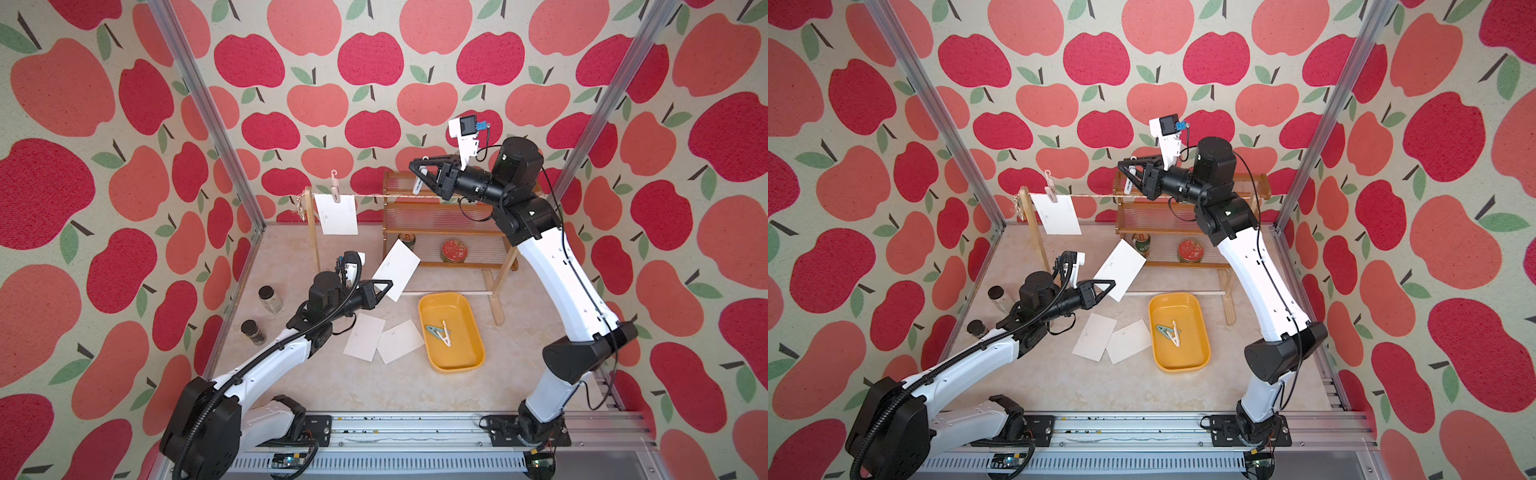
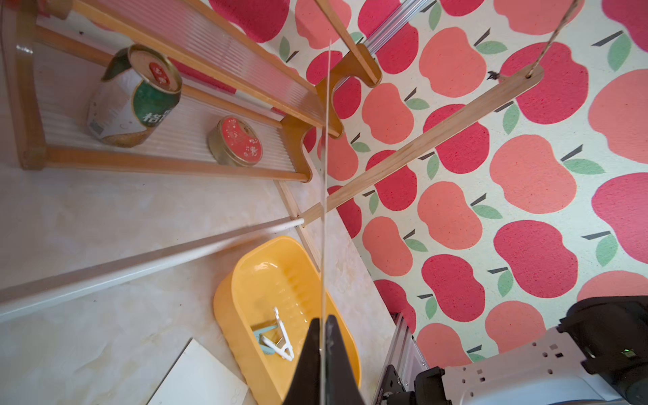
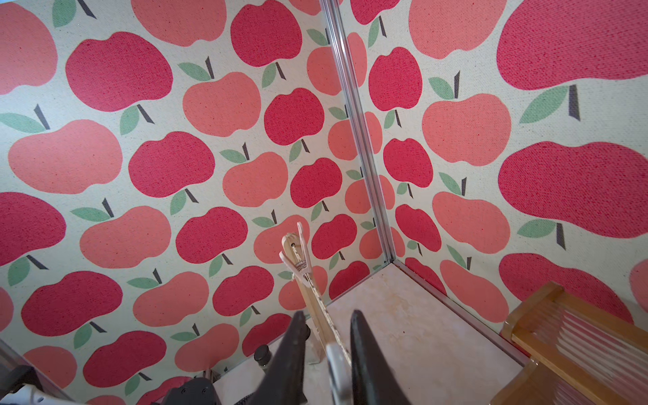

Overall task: Remove the postcards from the strings
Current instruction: Place the postcard on the postcard.

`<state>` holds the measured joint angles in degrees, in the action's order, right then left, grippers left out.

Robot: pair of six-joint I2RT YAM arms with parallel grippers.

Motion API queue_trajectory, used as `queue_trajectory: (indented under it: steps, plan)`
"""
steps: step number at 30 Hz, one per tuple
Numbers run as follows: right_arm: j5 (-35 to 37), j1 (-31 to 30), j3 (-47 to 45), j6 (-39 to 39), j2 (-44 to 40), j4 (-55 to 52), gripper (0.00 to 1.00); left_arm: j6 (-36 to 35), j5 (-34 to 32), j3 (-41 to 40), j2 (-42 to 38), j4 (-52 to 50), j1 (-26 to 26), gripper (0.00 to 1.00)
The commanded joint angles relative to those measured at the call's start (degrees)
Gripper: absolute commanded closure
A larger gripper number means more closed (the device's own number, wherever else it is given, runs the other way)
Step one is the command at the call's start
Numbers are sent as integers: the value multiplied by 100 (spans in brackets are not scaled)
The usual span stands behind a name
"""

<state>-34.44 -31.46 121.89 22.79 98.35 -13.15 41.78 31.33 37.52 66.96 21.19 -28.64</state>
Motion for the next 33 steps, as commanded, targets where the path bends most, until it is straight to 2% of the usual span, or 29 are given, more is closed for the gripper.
queue_trajectory:
  steps: [1, 13, 20, 29, 30, 32, 33]
  plan:
    - [125, 44, -589, -207, -616, 269, 76, -274, 220, -103, -55, -831, 54, 100]
    - [469, 53, -3064, -306, -2546, 254, 76, -269, 191, -649, 0, -1800, 378, 100]
    - [594, 44, -4107, -178, -3297, 143, 76, -29, 39, -1070, 138, -1533, 592, 100]
    - [868, 45, -5338, -116, -4065, -10, 76, -34, -517, -986, 498, -2120, 766, 100]
    - [904, 48, -5444, -110, -4140, -36, 76, -25, -578, -970, 499, -2206, 774, 99]
    - [997, 44, -5670, -133, -4272, -103, 76, 23, -757, -948, 491, -2392, 828, 82]
    - [1033, 46, -5763, -166, -4318, -171, 76, 34, -816, -927, 485, -2476, 848, 76]
